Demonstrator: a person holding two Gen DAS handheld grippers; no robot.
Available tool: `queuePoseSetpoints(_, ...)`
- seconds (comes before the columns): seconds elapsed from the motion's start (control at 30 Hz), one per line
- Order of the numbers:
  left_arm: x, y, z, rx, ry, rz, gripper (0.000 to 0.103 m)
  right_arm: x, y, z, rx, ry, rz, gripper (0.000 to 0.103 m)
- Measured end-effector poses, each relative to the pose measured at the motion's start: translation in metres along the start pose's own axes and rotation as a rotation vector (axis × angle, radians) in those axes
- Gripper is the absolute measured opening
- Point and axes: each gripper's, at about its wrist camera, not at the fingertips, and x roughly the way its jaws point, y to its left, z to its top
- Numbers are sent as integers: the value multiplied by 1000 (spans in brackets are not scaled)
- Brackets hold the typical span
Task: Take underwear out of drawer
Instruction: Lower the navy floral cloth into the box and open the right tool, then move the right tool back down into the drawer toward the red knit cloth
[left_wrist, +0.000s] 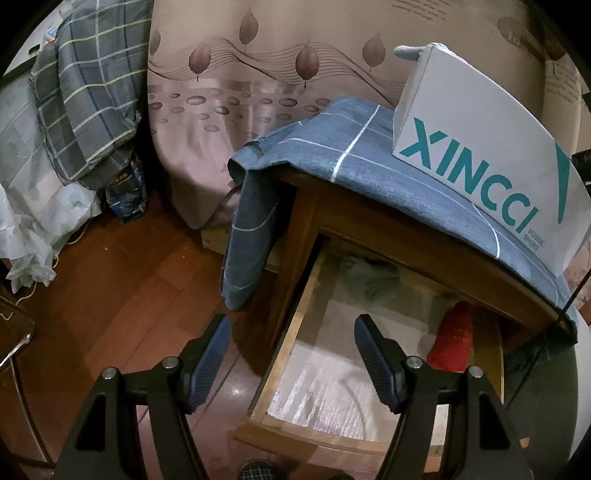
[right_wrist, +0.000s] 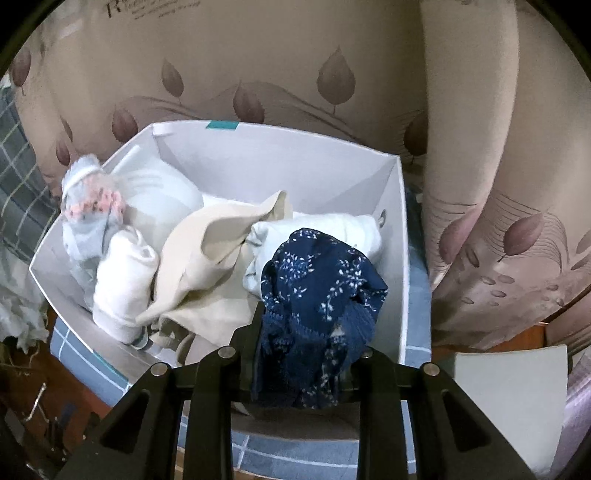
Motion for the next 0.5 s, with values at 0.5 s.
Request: queuePoseSetpoints(0.5, -6, 19, 3, -96, -29, 12, 71, -68, 14, -11, -90, -195, -94, 66)
